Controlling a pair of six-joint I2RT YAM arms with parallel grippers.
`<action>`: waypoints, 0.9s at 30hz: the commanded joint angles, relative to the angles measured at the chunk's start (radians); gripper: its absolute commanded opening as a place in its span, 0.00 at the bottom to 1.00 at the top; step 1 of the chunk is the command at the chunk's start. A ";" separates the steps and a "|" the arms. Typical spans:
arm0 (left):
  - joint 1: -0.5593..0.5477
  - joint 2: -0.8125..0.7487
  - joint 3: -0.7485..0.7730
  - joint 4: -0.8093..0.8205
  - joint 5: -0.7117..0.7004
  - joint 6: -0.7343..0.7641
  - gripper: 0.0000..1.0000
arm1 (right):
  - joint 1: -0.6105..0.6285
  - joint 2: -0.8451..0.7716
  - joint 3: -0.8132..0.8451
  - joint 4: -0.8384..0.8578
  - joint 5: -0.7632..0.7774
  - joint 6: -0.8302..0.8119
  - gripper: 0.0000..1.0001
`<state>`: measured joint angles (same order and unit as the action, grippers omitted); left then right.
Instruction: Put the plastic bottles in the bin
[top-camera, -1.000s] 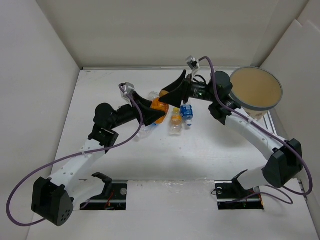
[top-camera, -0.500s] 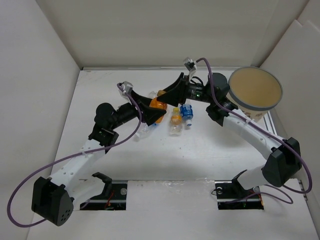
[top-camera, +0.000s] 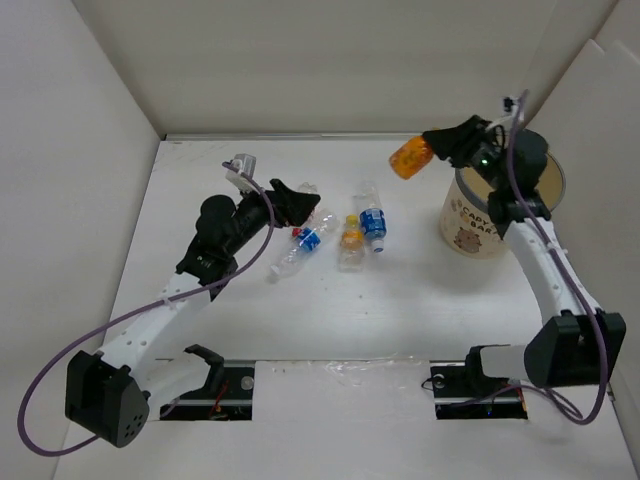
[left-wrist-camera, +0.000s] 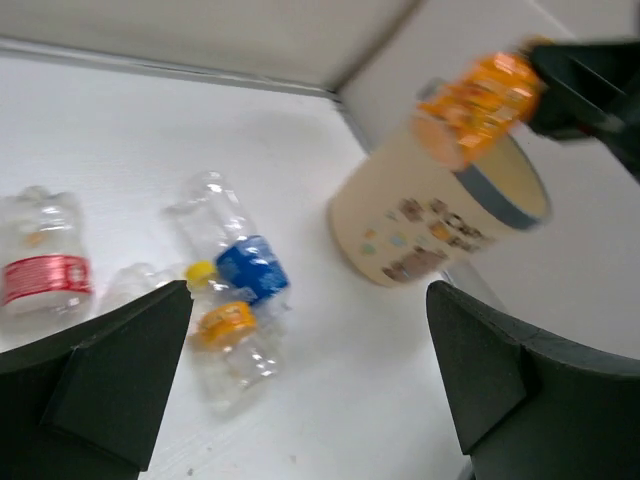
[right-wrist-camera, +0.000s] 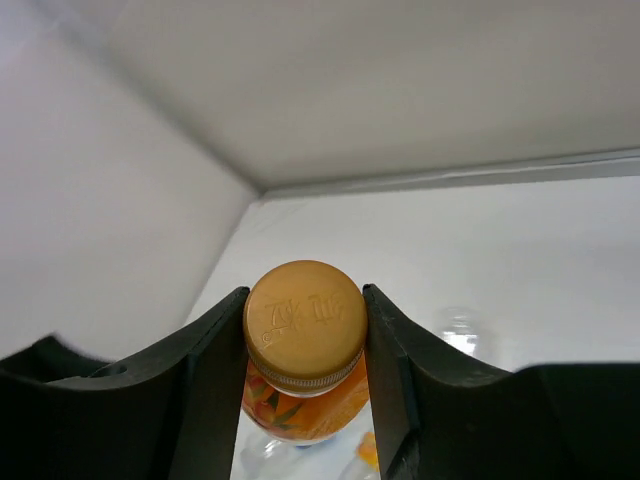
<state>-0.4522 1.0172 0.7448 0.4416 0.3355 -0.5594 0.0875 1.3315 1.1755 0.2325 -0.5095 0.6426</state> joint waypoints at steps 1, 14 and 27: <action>0.003 0.033 0.105 -0.179 -0.307 -0.017 1.00 | -0.141 -0.139 -0.034 -0.090 0.143 -0.027 0.00; -0.008 0.190 0.165 -0.378 -0.509 -0.076 1.00 | -0.454 -0.244 -0.031 -0.368 0.396 -0.099 0.31; -0.017 0.244 0.170 -0.554 -0.457 -0.085 1.00 | -0.338 -0.287 0.055 -0.487 0.574 -0.195 1.00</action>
<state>-0.4648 1.2625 0.8799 -0.0727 -0.1402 -0.6487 -0.3115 1.0935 1.1744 -0.2504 0.0063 0.5041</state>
